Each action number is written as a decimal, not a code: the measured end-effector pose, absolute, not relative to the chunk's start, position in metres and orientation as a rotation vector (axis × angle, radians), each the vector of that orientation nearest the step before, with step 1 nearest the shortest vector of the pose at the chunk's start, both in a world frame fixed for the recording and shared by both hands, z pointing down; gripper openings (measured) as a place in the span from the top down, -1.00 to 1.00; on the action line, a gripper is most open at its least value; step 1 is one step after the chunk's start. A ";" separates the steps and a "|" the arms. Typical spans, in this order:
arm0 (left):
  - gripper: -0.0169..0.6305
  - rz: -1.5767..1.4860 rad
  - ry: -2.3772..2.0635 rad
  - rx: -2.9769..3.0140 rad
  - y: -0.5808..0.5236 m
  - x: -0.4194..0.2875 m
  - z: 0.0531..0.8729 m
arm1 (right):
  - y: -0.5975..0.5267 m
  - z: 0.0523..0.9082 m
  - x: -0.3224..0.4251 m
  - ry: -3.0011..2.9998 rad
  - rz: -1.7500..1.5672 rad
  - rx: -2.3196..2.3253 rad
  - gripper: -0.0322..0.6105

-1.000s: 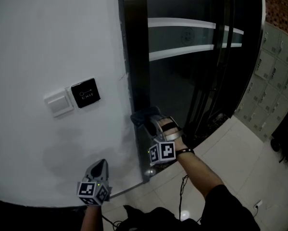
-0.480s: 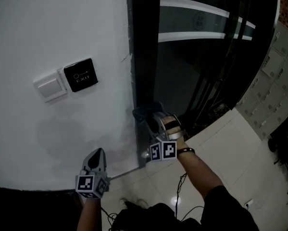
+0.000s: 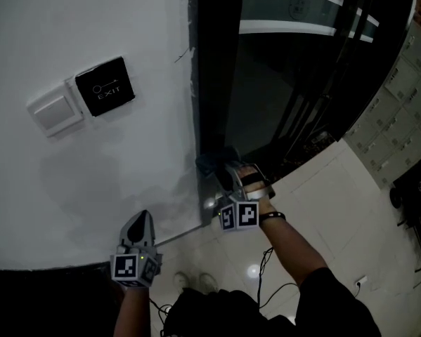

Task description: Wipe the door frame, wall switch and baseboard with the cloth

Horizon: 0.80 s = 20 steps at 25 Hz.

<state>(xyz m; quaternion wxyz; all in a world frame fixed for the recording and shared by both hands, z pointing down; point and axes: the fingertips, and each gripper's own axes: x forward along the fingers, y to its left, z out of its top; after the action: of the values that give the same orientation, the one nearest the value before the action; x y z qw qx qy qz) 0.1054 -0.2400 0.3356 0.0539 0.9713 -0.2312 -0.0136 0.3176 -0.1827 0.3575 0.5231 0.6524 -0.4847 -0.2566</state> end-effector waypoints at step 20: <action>0.97 0.096 -0.770 2.806 -0.248 0.074 0.411 | -0.179 0.469 0.310 -1.238 -0.383 1.453 0.64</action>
<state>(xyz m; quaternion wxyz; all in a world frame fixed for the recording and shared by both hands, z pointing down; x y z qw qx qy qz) 0.0744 -0.2485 0.4114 0.1150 0.9575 -0.2626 0.0327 0.3095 -0.1795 0.4690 0.5625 0.6170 -0.5258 -0.1626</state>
